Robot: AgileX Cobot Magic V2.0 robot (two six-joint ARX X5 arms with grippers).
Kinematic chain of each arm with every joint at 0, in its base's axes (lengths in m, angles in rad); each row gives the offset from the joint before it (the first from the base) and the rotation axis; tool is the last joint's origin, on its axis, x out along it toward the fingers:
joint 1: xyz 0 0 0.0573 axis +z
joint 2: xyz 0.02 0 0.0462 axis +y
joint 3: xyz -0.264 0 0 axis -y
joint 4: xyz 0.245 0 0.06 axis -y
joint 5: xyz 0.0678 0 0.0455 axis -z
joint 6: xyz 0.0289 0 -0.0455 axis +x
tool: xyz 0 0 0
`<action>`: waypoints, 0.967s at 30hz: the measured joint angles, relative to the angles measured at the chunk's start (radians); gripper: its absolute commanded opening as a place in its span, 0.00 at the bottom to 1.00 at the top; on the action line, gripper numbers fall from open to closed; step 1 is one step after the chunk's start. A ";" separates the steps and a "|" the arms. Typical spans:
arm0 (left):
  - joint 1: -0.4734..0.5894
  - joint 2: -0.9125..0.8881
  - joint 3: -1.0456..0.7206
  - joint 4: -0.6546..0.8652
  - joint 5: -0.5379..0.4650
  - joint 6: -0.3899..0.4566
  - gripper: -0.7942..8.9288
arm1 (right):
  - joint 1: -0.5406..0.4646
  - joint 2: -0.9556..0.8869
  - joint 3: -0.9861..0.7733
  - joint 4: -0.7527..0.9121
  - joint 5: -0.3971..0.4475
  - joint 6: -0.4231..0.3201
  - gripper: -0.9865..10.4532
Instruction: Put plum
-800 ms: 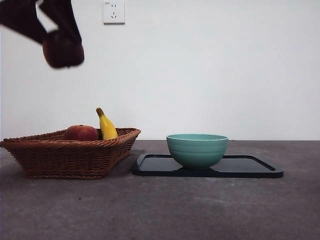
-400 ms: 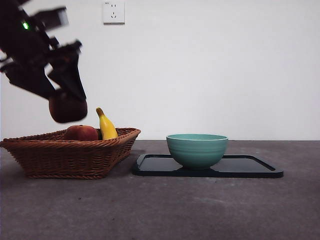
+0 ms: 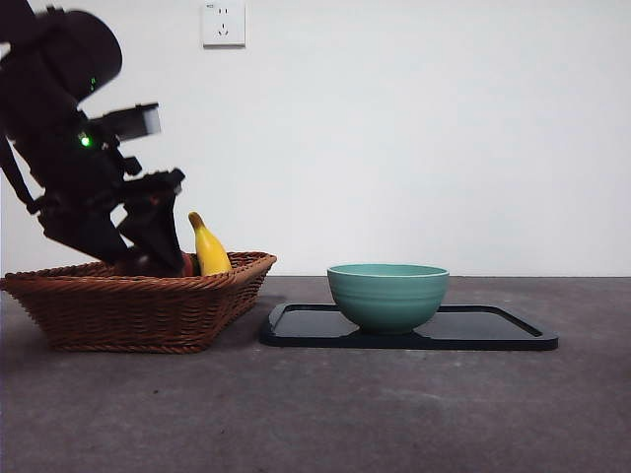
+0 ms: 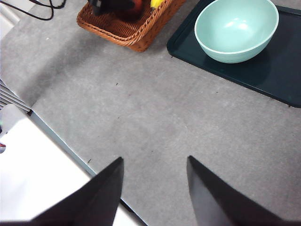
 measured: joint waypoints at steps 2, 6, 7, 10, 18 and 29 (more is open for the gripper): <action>0.000 0.015 0.000 0.008 0.000 0.002 0.30 | 0.000 0.000 0.000 0.000 0.000 0.000 0.27; 0.000 0.029 0.000 0.019 0.000 0.006 0.31 | 0.000 0.000 0.000 0.000 0.000 0.000 0.27; 0.000 0.029 0.000 0.019 0.000 0.006 0.31 | 0.000 0.000 0.000 0.000 0.000 0.000 0.27; 0.000 0.029 0.000 0.018 0.000 0.007 0.35 | 0.000 0.000 0.000 0.000 0.000 0.000 0.27; 0.000 0.029 0.000 0.004 0.000 0.005 0.50 | 0.000 0.000 0.000 0.000 0.000 0.000 0.27; 0.000 0.010 0.004 -0.043 0.000 -0.022 0.50 | 0.000 0.000 0.000 0.000 0.000 0.000 0.27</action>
